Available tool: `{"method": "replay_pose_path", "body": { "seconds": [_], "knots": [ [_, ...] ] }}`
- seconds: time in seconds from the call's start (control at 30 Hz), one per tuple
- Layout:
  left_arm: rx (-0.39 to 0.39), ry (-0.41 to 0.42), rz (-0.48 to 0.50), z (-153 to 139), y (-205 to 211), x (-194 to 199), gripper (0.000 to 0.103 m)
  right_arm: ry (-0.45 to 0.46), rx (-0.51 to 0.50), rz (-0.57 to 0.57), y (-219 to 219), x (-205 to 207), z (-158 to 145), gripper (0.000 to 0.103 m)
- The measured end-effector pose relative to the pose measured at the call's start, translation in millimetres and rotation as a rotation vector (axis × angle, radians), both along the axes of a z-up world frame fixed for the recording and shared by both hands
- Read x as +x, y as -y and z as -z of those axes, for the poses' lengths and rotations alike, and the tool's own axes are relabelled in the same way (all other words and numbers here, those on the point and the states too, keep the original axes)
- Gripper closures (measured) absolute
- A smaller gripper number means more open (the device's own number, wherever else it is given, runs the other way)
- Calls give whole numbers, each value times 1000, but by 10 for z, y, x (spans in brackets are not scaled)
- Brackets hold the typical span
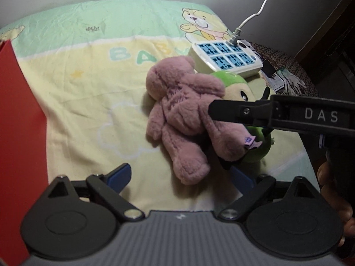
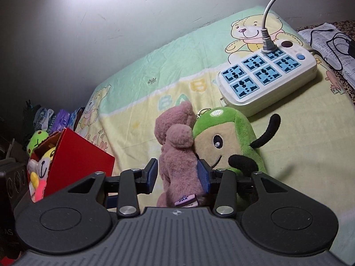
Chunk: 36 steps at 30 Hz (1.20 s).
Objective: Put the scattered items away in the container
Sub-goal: 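Grasp the mauve teddy bear with the right tool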
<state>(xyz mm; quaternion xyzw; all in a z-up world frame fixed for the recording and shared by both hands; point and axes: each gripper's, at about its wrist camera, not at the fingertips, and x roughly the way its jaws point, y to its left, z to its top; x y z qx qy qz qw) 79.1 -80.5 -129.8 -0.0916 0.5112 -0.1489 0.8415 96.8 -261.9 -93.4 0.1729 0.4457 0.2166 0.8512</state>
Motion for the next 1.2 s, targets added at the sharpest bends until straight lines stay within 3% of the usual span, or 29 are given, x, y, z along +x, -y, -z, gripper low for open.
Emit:
{"method": "replay_pose_path", "body": {
  "seconds": [0.13, 0.23, 0.3, 0.57, 0.83, 1.07, 1.2],
  "knots": [
    [-8, -46, -21, 136, -35, 119, 25, -4, -18, -38, -67, 70, 9, 59],
    [-14, -40, -39, 151, -61, 168, 27, -31, -71, -69, -166, 129, 39, 59],
    [-8, -33, -36, 148, -60, 199, 31, -45, -108, -72, -225, 150, 96, 65],
    [-23, -52, -2, 125, -30, 213, 53, -84, -51, -69, -131, 144, 103, 72],
    [-23, -57, 100, 6, -27, -139, 55, -166, 26, -95, -39, -101, 92, 74],
    [63, -76, 232, 28, -6, -634, 54, -316, 116, -134, 39, -509, 275, 75],
    [51, -57, 198, -7, -73, -695, 40, -350, 112, -118, 96, -642, 346, 71]
  ]
}}
